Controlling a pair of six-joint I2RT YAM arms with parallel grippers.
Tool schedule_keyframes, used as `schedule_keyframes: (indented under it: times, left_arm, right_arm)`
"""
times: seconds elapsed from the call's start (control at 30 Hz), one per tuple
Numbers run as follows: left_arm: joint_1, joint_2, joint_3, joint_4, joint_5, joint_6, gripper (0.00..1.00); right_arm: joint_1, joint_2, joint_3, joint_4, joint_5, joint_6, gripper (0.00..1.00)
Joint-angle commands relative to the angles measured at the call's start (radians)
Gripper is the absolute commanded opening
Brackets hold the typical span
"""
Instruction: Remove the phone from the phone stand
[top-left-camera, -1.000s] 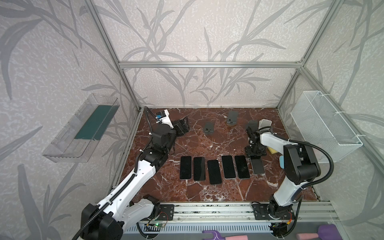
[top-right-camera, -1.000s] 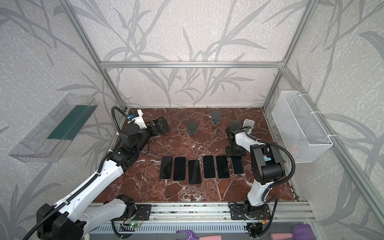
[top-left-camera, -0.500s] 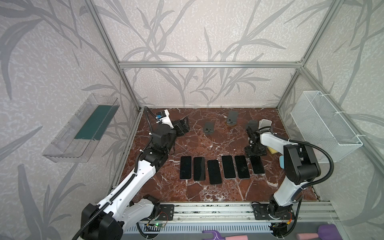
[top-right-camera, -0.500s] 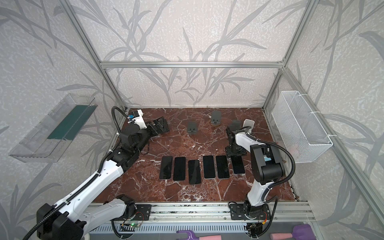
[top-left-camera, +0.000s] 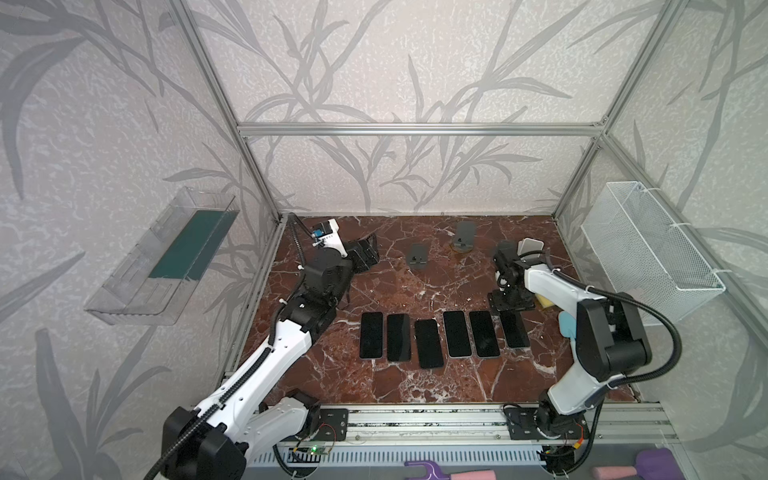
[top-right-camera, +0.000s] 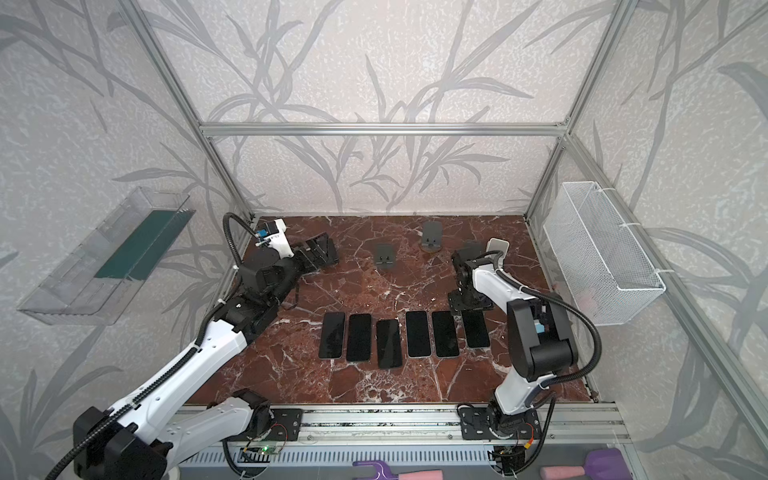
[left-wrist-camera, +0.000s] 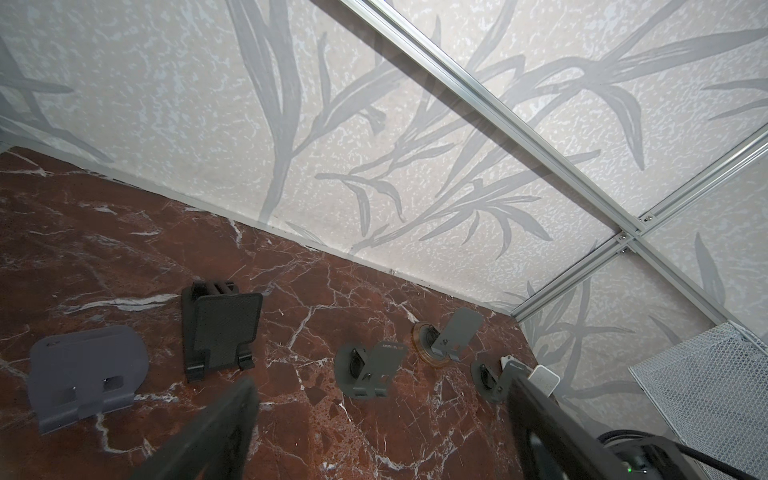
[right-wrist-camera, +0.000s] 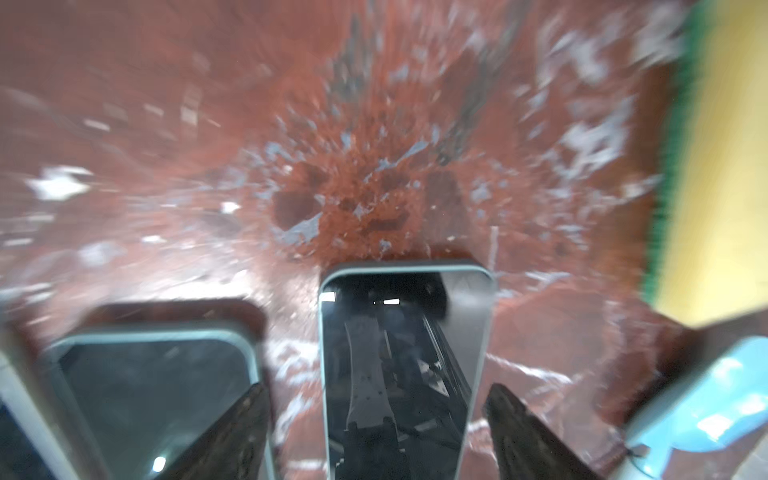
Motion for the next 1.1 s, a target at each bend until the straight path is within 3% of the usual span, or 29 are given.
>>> schedule_keyframes:
  times: [0.0, 0.17, 0.37, 0.47, 0.57, 0.63, 0.87, 0.9, 0.97, 1.0, 1.07]
  left_arm:
    - [0.005, -0.008, 0.0, 0.005, -0.014, 0.017, 0.93]
    - [0.006, -0.012, 0.021, -0.014, -0.041, 0.088, 0.94]
    - [0.006, -0.082, -0.018, 0.059, -0.223, 0.31, 0.97]
    - [0.005, -0.102, -0.06, 0.144, -0.327, 0.398, 0.97]
    - [0.005, -0.069, -0.117, 0.27, -0.462, 0.337, 0.94]
    - [0.006, -0.028, -0.134, 0.342, -0.545, 0.258, 0.99]
    - [0.005, 0.008, -0.114, 0.121, -0.723, 0.171, 0.99]
    - [0.005, -0.012, -0.147, 0.136, -0.73, 0.166, 0.99]
    - [0.005, -0.078, -0.247, 0.251, -0.628, 0.228, 0.99]
    - [0.006, -0.118, -0.318, 0.361, -0.549, 0.3, 0.99]
    - [0.006, -0.151, -0.413, 0.532, -0.538, 0.341, 0.99]
  right_arm:
    - [0.019, -0.125, 0.064, -0.006, 0.015, 0.007, 0.84]
    - [0.099, -0.301, 0.048, 0.141, 0.02, 0.019, 0.85]
    - [0.129, -0.538, -0.161, 0.555, -0.204, 0.035, 0.99]
    - [0.129, -0.621, -0.308, 0.768, -0.133, 0.174, 0.99]
    - [0.129, -0.673, -0.48, 0.993, -0.071, 0.242, 0.99]
    - [0.129, -0.693, -0.561, 1.129, -0.09, 0.202, 0.99]
    - [0.129, -0.71, -0.76, 1.407, -0.112, 0.06, 0.99]
    - [0.129, -0.699, -0.788, 1.453, -0.105, 0.089, 0.99]
    - [0.129, -0.646, -0.836, 1.577, -0.107, 0.195, 0.99]
    - [0.129, -0.606, -0.856, 1.649, -0.113, 0.214, 0.99]
    - [0.129, -0.529, -0.87, 1.746, -0.138, 0.198, 0.99]
